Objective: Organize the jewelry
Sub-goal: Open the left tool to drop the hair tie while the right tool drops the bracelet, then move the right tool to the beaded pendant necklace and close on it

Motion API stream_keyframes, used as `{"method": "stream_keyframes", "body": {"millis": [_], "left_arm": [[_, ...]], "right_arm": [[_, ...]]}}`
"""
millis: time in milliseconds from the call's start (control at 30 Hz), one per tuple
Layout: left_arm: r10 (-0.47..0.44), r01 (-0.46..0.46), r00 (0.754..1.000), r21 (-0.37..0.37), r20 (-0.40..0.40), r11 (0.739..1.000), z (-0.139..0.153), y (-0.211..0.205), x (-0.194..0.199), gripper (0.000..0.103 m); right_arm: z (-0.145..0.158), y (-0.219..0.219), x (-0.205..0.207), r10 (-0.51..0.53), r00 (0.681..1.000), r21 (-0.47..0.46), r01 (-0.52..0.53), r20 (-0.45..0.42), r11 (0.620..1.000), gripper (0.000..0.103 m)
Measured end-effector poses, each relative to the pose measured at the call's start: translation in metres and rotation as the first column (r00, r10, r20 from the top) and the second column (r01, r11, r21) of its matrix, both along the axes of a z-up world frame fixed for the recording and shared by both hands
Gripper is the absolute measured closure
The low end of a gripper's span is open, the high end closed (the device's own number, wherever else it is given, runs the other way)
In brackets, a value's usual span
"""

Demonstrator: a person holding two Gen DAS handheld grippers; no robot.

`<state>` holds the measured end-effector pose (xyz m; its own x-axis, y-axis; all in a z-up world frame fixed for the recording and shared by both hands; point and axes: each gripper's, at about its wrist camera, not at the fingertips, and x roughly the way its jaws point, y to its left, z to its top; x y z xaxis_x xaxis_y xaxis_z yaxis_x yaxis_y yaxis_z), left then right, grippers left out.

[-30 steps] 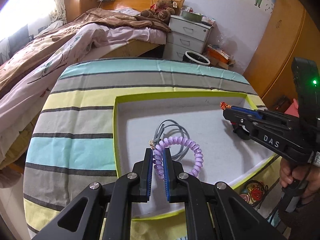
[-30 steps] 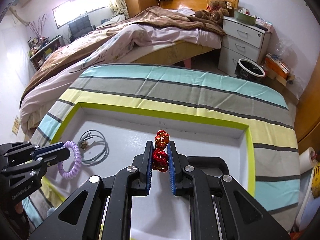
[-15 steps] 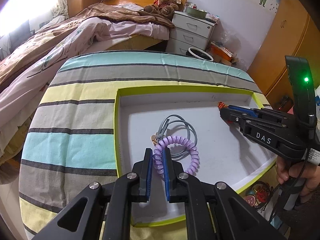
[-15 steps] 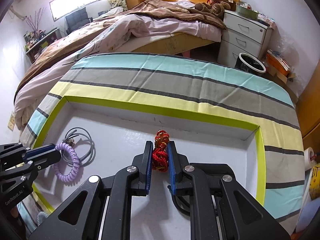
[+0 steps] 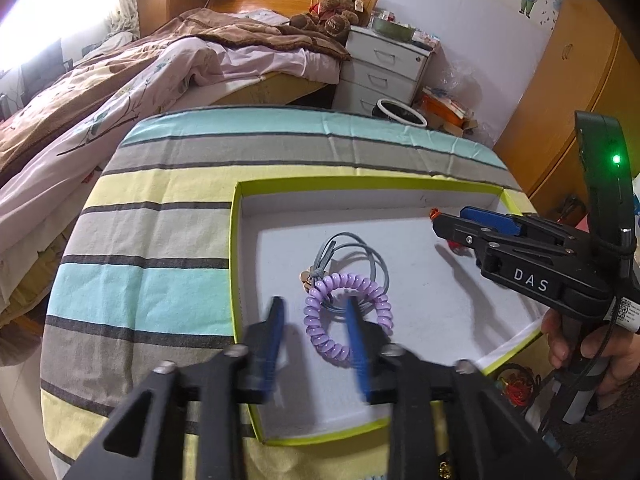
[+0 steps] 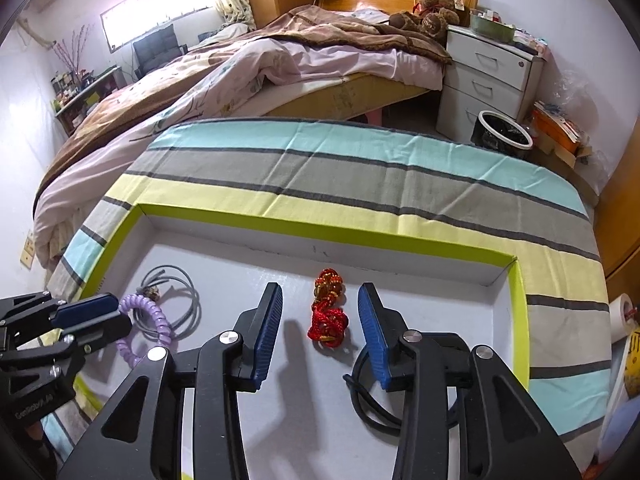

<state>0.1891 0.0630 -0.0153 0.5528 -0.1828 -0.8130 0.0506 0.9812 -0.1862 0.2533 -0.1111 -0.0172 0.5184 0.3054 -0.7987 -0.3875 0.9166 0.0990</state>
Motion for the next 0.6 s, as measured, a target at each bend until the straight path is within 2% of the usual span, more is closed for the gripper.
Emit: {"method": "stream_keyframes", "body": {"millis": [67,167,267,600], "left_arm": [[0.003,-0.003,1.000,-0.009,0.006,1.000,0.003,0.000,-0.004,0.066],[0.016,-0.017,1.000,0.023,0.021,1.000,0.010,-0.004,-0.011,0.066],[0.030,-0.031,0.999,0.018,0.033,0.999,0.016,-0.004,-0.020,0.057],[0.124,-0.127,0.991,0.059,0.056,0.990,0.023,0.003,-0.060,0.057]], "right_arm": [[0.003,-0.001,-0.002,-0.002,1.000,0.006,0.002,0.005,1.000,0.062],[0.009,-0.004,-0.010,-0.007,1.000,0.020,0.007,0.019,1.000,0.062],[0.019,-0.008,-0.022,-0.011,0.999,0.035,0.010,0.047,0.999,0.062],[0.038,-0.030,-0.075,-0.045,0.994,0.083,0.037,0.095,0.996,0.062]]}}
